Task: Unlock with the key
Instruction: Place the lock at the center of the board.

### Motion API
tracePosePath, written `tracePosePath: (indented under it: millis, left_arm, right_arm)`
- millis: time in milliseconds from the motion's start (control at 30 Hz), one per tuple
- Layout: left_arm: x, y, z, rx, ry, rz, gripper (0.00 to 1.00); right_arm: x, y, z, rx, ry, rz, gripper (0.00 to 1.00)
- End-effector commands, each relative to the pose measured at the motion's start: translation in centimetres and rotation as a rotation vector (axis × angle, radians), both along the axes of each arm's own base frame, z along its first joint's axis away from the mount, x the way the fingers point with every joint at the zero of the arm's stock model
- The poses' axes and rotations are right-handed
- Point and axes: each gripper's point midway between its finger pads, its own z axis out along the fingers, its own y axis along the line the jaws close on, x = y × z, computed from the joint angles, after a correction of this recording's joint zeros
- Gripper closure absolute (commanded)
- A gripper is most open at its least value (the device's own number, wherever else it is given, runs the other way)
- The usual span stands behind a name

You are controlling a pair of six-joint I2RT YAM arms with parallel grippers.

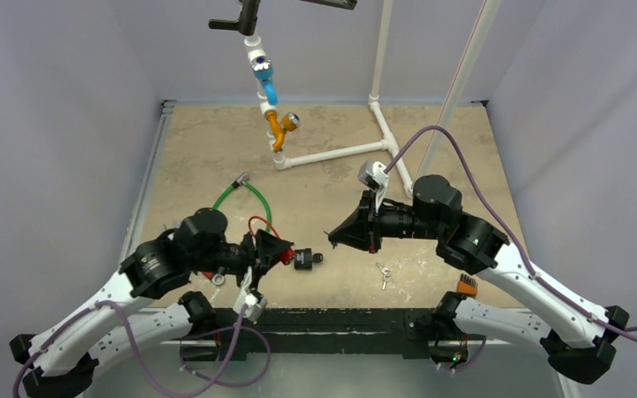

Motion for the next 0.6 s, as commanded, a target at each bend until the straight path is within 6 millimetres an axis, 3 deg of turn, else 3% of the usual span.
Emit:
tracePosePath:
  millis: [0,333,433,567]
  left_arm:
    - [0.8,-0.7,-4.7,0.096,0.153,0.065,1.00]
    - [3.7,-3.7,-15.5,0.314,0.515,0.316,1.00]
    - [4.0,-4.7,-17.3,0.343,0.569,0.361,1.00]
    - [2.7,-5.6,-19.3,0.349,0.559,0.334,1.00]
  right_arm:
    - [0.1,-1.6,-1.0,0.005,0.025,-0.087,1.00]
    - [-0.1,-4.4,-1.4,0.026,0.050,-0.211,1.00]
    - [0.0,-4.7,-1.5,0.026,0.047,-0.232,1.00]
    - [0.2,-4.9,-1.5,0.018,0.040,-0.243,1.00]
